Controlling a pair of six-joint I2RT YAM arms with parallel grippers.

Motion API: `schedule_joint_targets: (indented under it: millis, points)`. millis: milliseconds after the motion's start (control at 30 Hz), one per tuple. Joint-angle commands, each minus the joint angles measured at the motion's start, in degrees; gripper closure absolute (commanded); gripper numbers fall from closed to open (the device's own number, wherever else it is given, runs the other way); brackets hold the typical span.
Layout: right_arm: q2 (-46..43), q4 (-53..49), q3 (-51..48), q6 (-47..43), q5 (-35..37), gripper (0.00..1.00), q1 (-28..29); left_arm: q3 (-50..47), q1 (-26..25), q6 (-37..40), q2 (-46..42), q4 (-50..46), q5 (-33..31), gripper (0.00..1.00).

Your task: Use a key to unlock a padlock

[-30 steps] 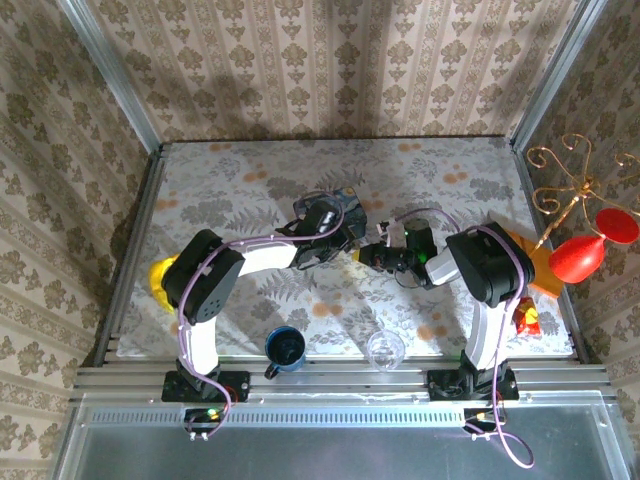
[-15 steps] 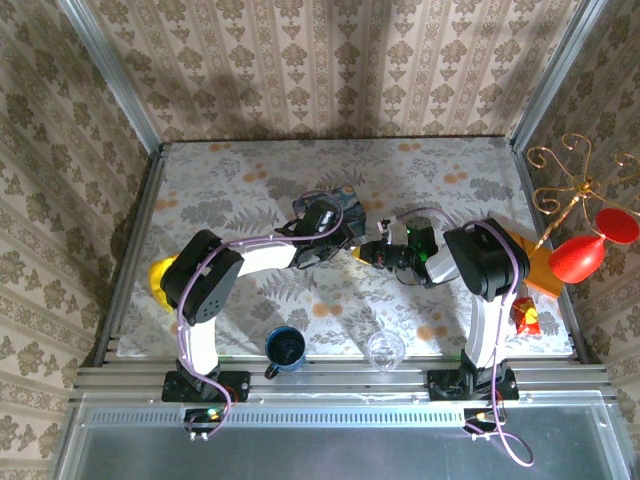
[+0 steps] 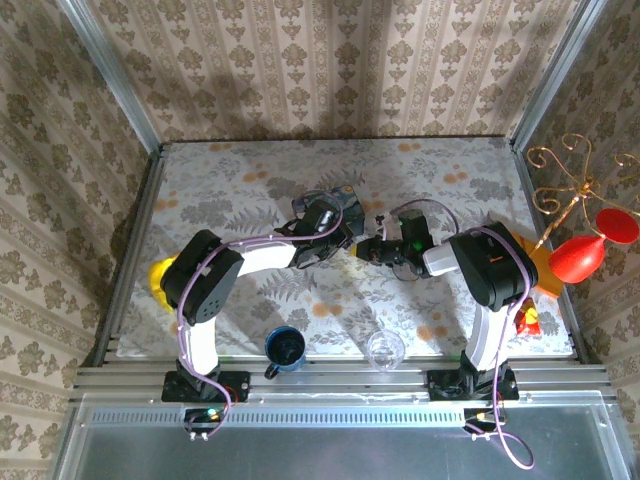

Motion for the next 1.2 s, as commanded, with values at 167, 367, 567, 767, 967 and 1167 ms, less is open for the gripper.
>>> schedule_joint_targets:
  millis: [167,367,567,767,967,1167]
  points:
    - [-0.94,4.55,8.78,-0.26,0.12,1.0,0.33,1.09,-3.69,-0.68,-0.72,-0.61,12.17,1.0]
    - [-2.55,2.51,7.87,-0.57,2.36,1.0,0.49,-0.27,-2.77,-1.34,-1.08,0.21,11.58,1.0]
    - [-5.32,-1.83,6.49,-2.25,5.34,1.0,0.5,-0.3,-2.84,-0.94,-1.57,0.3,10.64,1.0]
    - [-4.53,-2.12,10.4,-1.1,5.33,1.0,0.92,0.62,-3.34,-1.31,0.01,0.8,11.99,1.0]
    - [-2.73,-3.03,11.03,0.05,7.03,1.0,1.01,0.17,-2.89,-0.28,-0.9,0.58,11.29,1.0]
    - [-3.83,-3.81,8.97,-0.13,7.5,0.9,0.98,-1.43,-2.43,-2.58,-0.78,3.6,11.23,1.0]
